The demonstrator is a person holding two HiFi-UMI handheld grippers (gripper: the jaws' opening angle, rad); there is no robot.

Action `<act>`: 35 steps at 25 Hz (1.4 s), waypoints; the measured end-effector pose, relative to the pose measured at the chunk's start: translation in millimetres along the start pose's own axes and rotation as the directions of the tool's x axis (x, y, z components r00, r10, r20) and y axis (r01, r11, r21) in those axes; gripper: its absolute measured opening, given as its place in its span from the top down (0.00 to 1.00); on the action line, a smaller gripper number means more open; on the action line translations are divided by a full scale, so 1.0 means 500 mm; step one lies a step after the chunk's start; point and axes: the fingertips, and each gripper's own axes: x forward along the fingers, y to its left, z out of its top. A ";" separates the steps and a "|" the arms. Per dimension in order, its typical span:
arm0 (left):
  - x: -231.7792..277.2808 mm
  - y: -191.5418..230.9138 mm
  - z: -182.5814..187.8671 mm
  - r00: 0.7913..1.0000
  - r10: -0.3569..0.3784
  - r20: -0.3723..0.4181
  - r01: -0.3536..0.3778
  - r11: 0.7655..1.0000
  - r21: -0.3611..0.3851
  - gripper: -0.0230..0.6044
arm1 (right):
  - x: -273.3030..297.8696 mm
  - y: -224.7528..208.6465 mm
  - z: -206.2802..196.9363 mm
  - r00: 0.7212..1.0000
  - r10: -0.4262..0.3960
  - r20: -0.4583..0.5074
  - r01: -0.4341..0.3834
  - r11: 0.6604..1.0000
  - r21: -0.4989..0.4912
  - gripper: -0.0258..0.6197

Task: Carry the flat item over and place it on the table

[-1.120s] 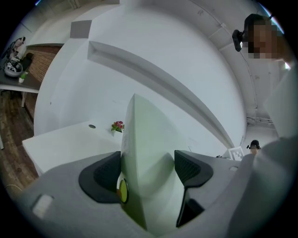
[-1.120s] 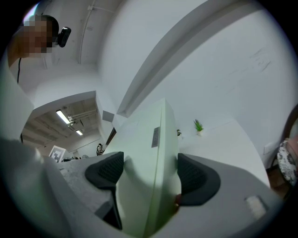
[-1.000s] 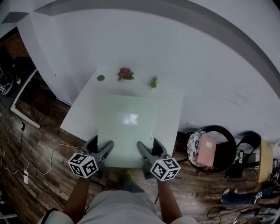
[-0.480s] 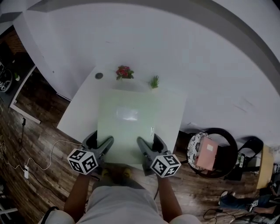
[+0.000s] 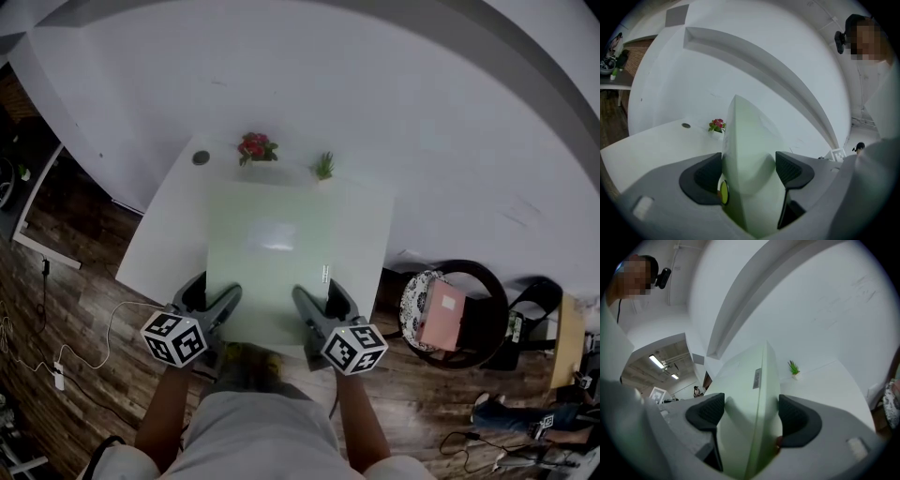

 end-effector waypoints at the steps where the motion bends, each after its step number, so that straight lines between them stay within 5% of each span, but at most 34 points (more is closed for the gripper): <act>1: 0.005 0.003 0.000 1.000 -0.008 -0.004 0.008 1.000 -0.001 0.38 | 0.001 -0.003 -0.001 1.000 -0.010 0.001 0.010 1.000 0.001 0.41; 19: 0.079 0.082 0.002 0.997 -0.033 -0.067 0.031 0.999 -0.034 0.38 | 0.083 -0.042 -0.019 0.997 -0.072 -0.030 0.073 0.997 0.029 0.41; 35: 0.128 0.166 -0.096 0.982 -0.019 -0.188 -0.002 0.994 -0.110 0.38 | 0.130 -0.105 -0.125 0.982 -0.126 -0.138 0.140 0.985 0.097 0.41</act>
